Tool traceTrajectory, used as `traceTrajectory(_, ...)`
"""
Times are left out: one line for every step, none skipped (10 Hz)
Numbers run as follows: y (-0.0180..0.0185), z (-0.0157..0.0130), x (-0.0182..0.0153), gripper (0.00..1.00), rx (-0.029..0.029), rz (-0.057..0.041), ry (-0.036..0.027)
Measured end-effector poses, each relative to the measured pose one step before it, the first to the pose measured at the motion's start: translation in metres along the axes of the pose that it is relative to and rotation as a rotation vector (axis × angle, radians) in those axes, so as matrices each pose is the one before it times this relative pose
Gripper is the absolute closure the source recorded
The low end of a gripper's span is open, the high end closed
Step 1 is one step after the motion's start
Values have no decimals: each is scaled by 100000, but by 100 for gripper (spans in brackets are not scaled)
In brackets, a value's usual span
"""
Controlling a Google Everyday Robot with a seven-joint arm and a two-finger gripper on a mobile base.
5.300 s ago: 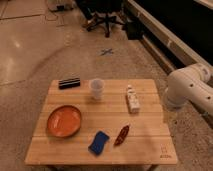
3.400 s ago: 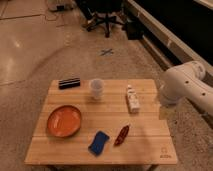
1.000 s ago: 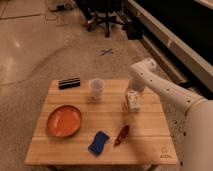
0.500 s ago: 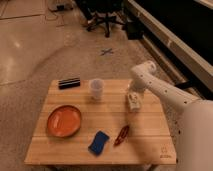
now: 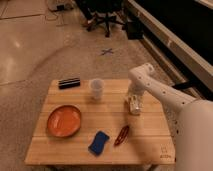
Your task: Place the bottle in the ceramic bowl
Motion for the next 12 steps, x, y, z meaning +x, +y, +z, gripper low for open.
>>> traceTrajectory(-153,110,-164,47,-243,-111,-155)
traceTrajectory(22,77,-117,56,-627,63,-88)
traceTrajectory(59,-1,-111,67,-909,362,-12)
traceTrajectory(123,-41,-162,77,-1027,643,-259)
traceTrajectory(188,-195,-172,87,-1111,1537,-180)
traceTrajectory(132,-327,-126,95,-709,1545,93)
traceTrajectory(-113,-818,-478,100,-74,2492,-85)
traceTrajectory(-404,-1029,-730,100,1263,1800,-394)
traceTrajectory(-297,-1023,-808,100,1186,1130,-336)
traceTrajectory(-568,-1798,-1843,100,2179,2123,-1468)
traceTrajectory(-308,-1050,-1237,100,758,1369,-604)
traceTrajectory(-298,-841,-1459,100,340,1258,-851)
